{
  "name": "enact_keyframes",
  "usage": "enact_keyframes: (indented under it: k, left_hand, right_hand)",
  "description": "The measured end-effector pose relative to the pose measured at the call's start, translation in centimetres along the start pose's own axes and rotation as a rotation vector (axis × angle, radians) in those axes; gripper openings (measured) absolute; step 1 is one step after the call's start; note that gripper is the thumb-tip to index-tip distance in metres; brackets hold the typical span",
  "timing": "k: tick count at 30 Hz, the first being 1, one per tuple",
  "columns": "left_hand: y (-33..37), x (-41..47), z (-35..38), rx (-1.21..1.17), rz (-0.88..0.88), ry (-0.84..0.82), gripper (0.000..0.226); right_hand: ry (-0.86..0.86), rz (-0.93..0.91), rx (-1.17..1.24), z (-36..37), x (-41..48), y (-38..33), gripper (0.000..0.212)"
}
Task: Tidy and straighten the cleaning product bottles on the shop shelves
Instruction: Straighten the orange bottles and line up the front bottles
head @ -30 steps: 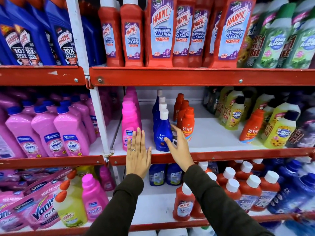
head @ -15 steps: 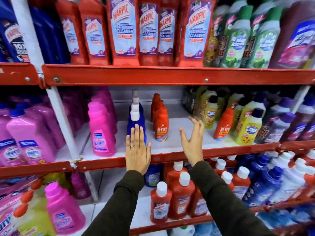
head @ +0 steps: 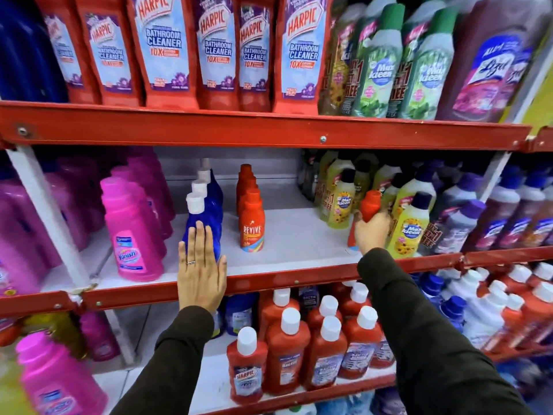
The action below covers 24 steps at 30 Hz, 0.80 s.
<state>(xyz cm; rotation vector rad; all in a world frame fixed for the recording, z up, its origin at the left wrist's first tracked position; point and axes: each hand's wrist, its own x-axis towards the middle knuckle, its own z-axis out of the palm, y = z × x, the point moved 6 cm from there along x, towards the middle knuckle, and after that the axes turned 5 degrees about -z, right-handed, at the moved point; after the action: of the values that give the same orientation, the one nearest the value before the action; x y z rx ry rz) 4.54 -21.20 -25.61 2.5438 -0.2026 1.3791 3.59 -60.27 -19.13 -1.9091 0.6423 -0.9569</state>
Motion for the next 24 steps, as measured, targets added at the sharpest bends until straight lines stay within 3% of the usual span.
enact_keyframes:
  k: [4, 15, 24]
  left_hand:
    - [0.1, -0.1, 0.0, -0.013, 0.005, 0.016, 0.071]
    - [0.1, -0.1, 0.1, 0.015, 0.020, 0.014, 0.072]
    - [0.1, 0.2, -0.3, 0.023, 0.011, 0.002, 0.070]
  right_hand:
    - [-0.014, -0.012, 0.063, -0.4, 0.0, 0.2, 0.046]
    - [-0.141, -0.196, 0.230, 2.7, -7.5, -6.1, 0.058]
    - [-0.269, -0.296, 0.269, 6.8, -13.6, -9.5, 0.055]
